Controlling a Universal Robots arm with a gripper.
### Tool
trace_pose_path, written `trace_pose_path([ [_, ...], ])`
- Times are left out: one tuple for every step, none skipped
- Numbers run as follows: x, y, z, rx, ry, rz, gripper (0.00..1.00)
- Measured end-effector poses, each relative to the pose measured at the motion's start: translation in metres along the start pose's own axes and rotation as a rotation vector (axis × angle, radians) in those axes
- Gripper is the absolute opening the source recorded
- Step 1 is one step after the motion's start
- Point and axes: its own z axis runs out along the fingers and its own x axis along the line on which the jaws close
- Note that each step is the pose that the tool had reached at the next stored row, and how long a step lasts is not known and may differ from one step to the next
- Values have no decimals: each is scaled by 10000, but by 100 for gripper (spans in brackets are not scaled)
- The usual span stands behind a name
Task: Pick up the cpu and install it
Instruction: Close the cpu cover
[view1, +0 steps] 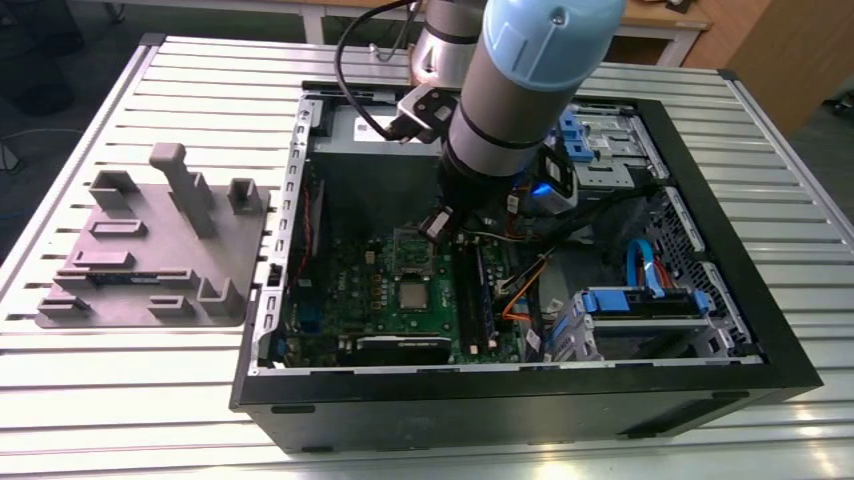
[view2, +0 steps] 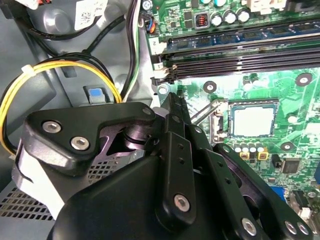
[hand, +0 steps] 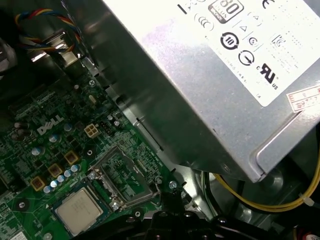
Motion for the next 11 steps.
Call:
trace_pose_path([
  [0, 1, -7, 14, 18, 0, 10],
  [-2, 5, -27, 33, 41, 2, 10],
  [-3, 8, -37, 39, 48, 2, 10],
  [-2, 11, -47, 44, 54, 1, 10],
  [-2, 15, -57, 52, 63, -1, 10],
  [-1, 19, -66, 61, 75, -5, 10],
  [-2, 21, -73, 70, 88, -11, 10],
  [-1, 23, -77, 79, 100, -17, 10],
  [0, 24, -79, 86, 111, -24, 10],
  [0, 24, -79, 94, 121, -30, 10],
  [1, 24, -79, 102, 134, -33, 10],
])
